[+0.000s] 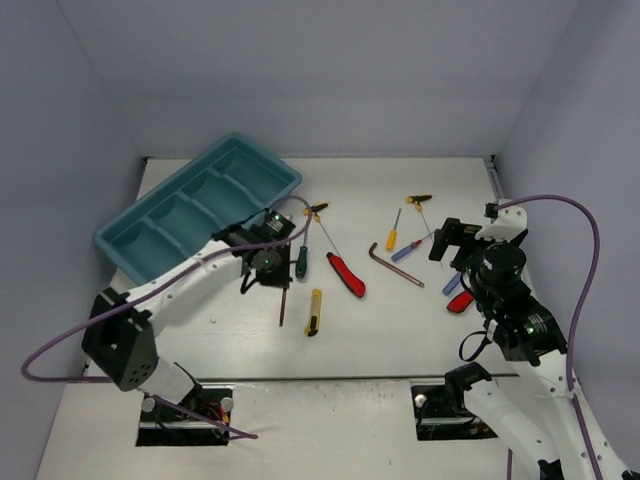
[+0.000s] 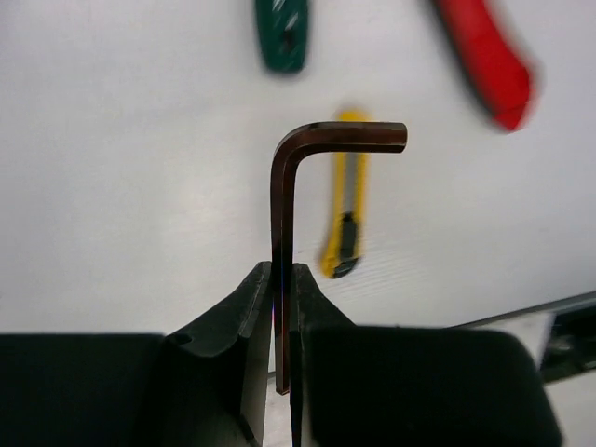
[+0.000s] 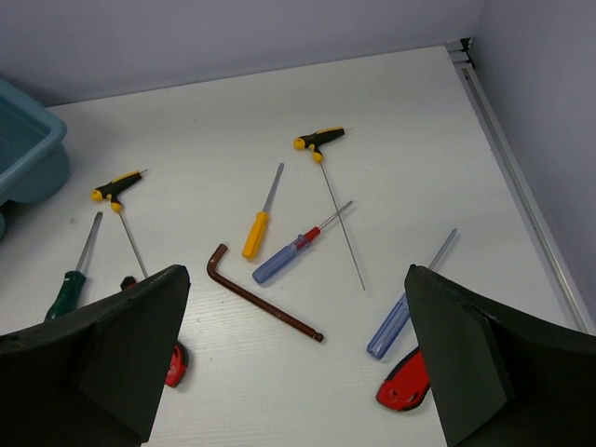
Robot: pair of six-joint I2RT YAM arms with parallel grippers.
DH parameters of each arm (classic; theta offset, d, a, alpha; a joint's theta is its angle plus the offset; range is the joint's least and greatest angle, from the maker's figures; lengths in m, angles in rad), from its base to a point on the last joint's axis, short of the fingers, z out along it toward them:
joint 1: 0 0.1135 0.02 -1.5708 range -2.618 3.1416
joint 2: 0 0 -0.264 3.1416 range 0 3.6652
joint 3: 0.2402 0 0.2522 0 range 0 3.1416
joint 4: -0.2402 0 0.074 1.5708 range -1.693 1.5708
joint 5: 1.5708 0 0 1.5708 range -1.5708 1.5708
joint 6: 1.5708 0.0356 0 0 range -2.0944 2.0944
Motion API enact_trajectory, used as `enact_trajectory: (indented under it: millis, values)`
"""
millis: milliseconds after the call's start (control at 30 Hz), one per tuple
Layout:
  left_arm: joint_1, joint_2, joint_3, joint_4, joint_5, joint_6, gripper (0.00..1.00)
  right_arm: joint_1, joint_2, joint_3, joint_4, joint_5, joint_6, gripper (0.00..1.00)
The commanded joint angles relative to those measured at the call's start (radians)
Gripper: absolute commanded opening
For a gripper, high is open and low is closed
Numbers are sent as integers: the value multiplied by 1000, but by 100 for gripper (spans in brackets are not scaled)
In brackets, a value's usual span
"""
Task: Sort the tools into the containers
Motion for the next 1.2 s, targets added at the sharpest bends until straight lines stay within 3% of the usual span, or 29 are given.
enact_trajectory:
  millis: [0,100,300,567,733,1000,1167]
  values:
    - [111,-110,234,-6,22,-19,0,5,5,16,47,24,21,99]
    - [230,-62,365,20,29,-32,0,5,-1,19,46,22,30,100]
    - [395,144,585,280,103,-193,0,5,-2,31,47,16,56,100]
    - [439,513,874,515,44,-340,0,5,-16,40,44,-20,101,100]
    - [451,699,1099,437,-24,-282,0,5,-55,22,36,-67,127,100]
    - [493,715,1025,467,-87,-304,0,5,-87,22,-11,-72,123,100]
    - [510,755,1049,383,-91,-300,0,5,-96,24,-45,-52,103,100]
